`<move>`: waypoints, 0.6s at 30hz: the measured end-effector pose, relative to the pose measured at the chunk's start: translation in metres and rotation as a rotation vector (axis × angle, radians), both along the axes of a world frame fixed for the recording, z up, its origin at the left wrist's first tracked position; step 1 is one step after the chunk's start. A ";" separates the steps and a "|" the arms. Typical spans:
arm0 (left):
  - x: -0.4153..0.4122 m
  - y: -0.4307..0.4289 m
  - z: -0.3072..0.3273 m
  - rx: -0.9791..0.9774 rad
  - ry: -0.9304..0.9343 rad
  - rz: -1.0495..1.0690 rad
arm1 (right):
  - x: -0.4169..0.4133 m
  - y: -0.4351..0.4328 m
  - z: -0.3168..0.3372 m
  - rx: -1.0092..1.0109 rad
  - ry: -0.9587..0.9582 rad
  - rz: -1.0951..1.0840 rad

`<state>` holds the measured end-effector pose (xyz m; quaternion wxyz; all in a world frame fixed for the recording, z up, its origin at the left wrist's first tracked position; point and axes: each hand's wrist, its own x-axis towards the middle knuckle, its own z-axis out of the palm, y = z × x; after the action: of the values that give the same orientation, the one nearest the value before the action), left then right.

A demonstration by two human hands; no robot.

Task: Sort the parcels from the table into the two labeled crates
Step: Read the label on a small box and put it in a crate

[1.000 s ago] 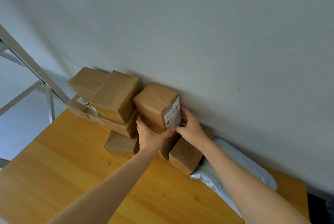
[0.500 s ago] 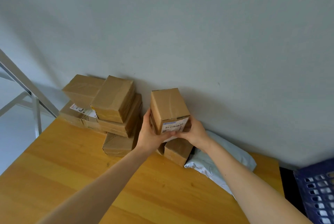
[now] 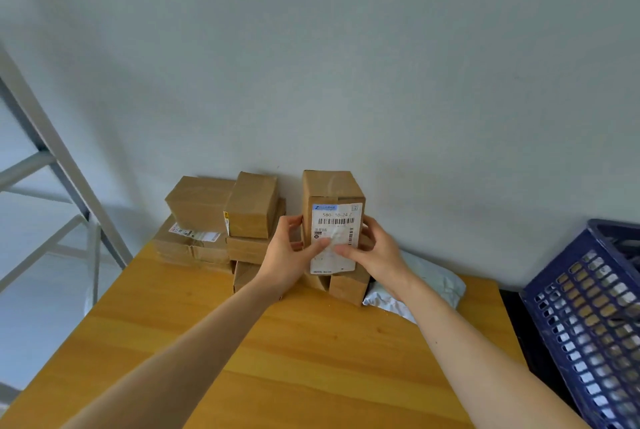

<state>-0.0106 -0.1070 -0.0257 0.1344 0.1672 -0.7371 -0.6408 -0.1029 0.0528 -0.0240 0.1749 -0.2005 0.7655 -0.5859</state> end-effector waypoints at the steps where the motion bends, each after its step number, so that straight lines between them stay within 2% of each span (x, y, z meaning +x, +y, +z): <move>1: 0.011 -0.001 0.005 0.005 0.010 0.002 | 0.011 -0.002 0.005 -0.006 0.019 -0.013; 7: 0.078 -0.016 0.033 -0.007 0.085 -0.054 | 0.081 -0.001 0.030 -0.053 0.078 -0.040; 18: 0.158 -0.030 0.058 0.011 0.054 -0.202 | 0.174 0.009 0.050 -0.122 0.062 -0.070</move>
<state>0.1472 -0.1372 0.0319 0.0880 0.0756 -0.7429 -0.6593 0.0714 0.0621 0.0257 0.1179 -0.2020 0.7398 -0.6308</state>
